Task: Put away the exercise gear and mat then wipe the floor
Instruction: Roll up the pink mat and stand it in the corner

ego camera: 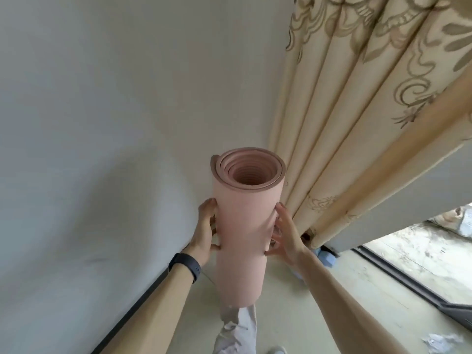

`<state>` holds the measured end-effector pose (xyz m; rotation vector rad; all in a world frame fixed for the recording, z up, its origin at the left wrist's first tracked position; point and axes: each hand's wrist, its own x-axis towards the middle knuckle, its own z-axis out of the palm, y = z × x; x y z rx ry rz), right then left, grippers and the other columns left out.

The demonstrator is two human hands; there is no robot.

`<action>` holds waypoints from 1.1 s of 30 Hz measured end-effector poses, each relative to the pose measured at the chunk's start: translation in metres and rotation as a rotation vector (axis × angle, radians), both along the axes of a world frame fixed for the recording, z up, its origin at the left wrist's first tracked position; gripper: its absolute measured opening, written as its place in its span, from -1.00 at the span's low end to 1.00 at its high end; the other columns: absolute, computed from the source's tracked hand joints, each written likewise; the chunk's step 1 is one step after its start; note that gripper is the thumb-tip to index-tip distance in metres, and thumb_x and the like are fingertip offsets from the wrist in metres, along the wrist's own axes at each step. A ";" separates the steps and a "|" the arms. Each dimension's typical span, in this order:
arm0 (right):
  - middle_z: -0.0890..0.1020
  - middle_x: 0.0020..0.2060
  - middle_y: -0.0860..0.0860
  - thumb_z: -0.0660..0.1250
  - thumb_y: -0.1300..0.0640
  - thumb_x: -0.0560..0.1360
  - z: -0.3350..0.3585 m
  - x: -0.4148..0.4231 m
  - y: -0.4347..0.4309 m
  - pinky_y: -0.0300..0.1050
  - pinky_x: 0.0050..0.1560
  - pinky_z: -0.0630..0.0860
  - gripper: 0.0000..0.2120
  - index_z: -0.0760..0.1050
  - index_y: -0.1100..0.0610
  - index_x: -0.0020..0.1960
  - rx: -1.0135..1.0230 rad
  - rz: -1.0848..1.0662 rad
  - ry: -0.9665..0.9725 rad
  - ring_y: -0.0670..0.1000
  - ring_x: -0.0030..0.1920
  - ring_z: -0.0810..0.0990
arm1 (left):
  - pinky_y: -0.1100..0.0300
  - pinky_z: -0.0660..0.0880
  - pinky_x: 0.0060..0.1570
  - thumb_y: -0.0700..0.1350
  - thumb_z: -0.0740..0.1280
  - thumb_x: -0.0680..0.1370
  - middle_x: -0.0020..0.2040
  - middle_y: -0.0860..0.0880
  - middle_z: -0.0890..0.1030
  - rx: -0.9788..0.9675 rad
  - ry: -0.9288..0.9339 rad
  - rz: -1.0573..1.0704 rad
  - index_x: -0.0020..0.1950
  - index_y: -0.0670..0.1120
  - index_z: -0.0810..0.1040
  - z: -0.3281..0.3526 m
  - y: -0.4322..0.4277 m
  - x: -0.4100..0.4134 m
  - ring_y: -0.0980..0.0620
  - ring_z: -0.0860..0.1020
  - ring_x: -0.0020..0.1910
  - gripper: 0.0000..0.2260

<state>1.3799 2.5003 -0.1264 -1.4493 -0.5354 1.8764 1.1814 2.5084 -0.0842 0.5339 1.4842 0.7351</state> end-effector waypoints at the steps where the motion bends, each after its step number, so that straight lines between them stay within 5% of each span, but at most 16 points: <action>1: 0.31 0.50 -0.10 0.37 -0.52 0.18 -0.008 -0.002 0.020 0.50 0.15 0.43 -0.08 0.25 -0.30 0.47 -0.019 0.001 0.013 0.18 0.45 0.32 | -0.33 0.43 0.24 0.38 0.12 0.49 0.17 0.10 0.60 -0.020 -0.015 0.021 0.14 0.25 0.57 -0.008 0.017 -0.001 -0.02 0.52 0.21 -0.61; 3: 0.37 0.46 -0.04 0.37 -0.35 0.24 -0.027 -0.007 0.058 0.46 0.16 0.47 -0.23 0.37 -0.24 0.43 -0.043 -0.008 0.013 0.17 0.42 0.35 | -0.23 0.48 0.18 0.27 0.09 0.55 0.12 0.06 0.62 -0.036 -0.025 0.053 -0.03 0.18 0.62 -0.030 0.052 -0.005 -0.04 0.52 0.19 -0.66; 7: 0.46 0.34 0.00 0.31 -0.14 0.28 -0.072 -0.022 0.125 0.32 0.13 0.55 -0.50 0.45 -0.40 0.21 -0.100 -0.059 -0.093 0.14 0.32 0.42 | -0.10 0.53 0.07 0.09 0.09 0.63 0.20 -0.05 0.60 -0.061 0.023 0.079 -0.03 0.05 0.54 -0.078 0.126 -0.013 -0.03 0.51 0.18 -0.73; 10: 0.51 0.29 -0.01 0.31 -0.04 0.46 -0.113 -0.027 0.172 0.30 0.11 0.60 -0.64 0.44 -0.46 0.14 -0.108 -0.090 -0.120 0.12 0.30 0.47 | -0.03 0.56 0.03 0.11 0.19 0.57 0.17 -0.03 0.60 -0.027 0.042 0.049 0.11 0.14 0.48 -0.122 0.179 -0.021 -0.04 0.55 0.17 -0.83; 14: 0.59 0.23 -0.06 0.30 0.10 0.52 -0.170 -0.027 0.225 0.26 0.11 0.61 -0.60 0.50 -0.43 0.11 -0.120 -0.065 -0.136 0.08 0.28 0.52 | -0.14 0.52 0.21 0.15 0.25 0.52 0.19 0.03 0.61 -0.064 0.019 0.031 0.37 0.15 0.37 -0.183 0.230 -0.020 -0.04 0.56 0.23 -0.58; 18: 0.64 0.08 -0.17 0.24 0.14 0.59 -0.231 -0.022 0.265 0.09 0.11 0.58 -0.59 0.49 -0.44 0.05 -0.187 -0.069 -0.191 -0.08 0.13 0.57 | -0.21 0.34 0.41 0.24 0.15 0.60 0.30 0.02 0.57 -0.116 -0.005 0.050 0.34 0.14 0.44 -0.246 0.274 -0.015 -0.03 0.50 0.32 -0.63; 21: 0.55 0.15 -0.27 0.18 -0.15 0.62 -0.267 -0.027 0.283 0.27 0.21 0.50 -0.80 0.47 -0.39 0.19 -0.204 -0.051 -0.224 -0.04 0.21 0.55 | -0.21 0.36 0.34 0.46 0.01 0.55 0.37 0.16 0.47 -0.124 0.075 -0.097 0.36 0.35 0.34 -0.289 0.294 -0.010 0.01 0.44 0.36 -0.55; 23: 0.48 0.21 -0.28 0.19 -0.34 0.55 -0.282 -0.034 0.292 0.30 0.13 0.55 -0.58 0.31 -0.34 0.38 -0.151 0.014 -0.312 -0.01 0.28 0.49 | -0.23 0.45 0.28 0.47 0.05 0.52 0.35 0.13 0.50 -0.064 0.229 -0.170 0.45 0.33 0.22 -0.312 0.302 -0.001 -0.05 0.50 0.33 -0.46; 26: 0.44 0.31 -0.16 0.27 -0.32 0.52 -0.289 -0.039 0.309 0.14 0.19 0.54 -0.38 0.14 -0.20 0.49 -0.026 0.097 -0.527 -0.04 0.24 0.47 | -0.22 0.52 0.22 0.39 0.03 0.58 0.36 0.02 0.52 0.016 0.368 -0.189 0.49 0.24 0.19 -0.329 0.319 0.009 -0.13 0.54 0.28 -0.49; 31: 0.44 0.32 -0.05 0.28 -0.24 0.55 -0.286 -0.029 0.338 0.06 -0.23 0.69 -0.35 0.07 -0.19 0.53 -0.093 0.116 -0.501 0.13 -0.05 0.69 | -0.21 0.50 0.25 0.39 0.07 0.52 0.38 -0.01 0.51 -0.018 0.323 -0.163 0.51 0.18 0.18 -0.335 0.349 0.015 -0.16 0.56 0.24 -0.39; 33: 0.53 0.19 -0.03 0.32 -0.28 0.49 -0.282 -0.032 0.349 0.12 -0.11 0.69 -0.24 0.04 -0.17 0.55 -0.079 0.152 -0.537 0.13 -0.07 0.71 | -0.22 0.49 0.25 0.43 0.18 0.44 0.41 -0.07 0.44 -0.062 0.306 -0.070 0.52 0.20 0.13 -0.331 0.358 0.020 -0.18 0.52 0.27 -0.29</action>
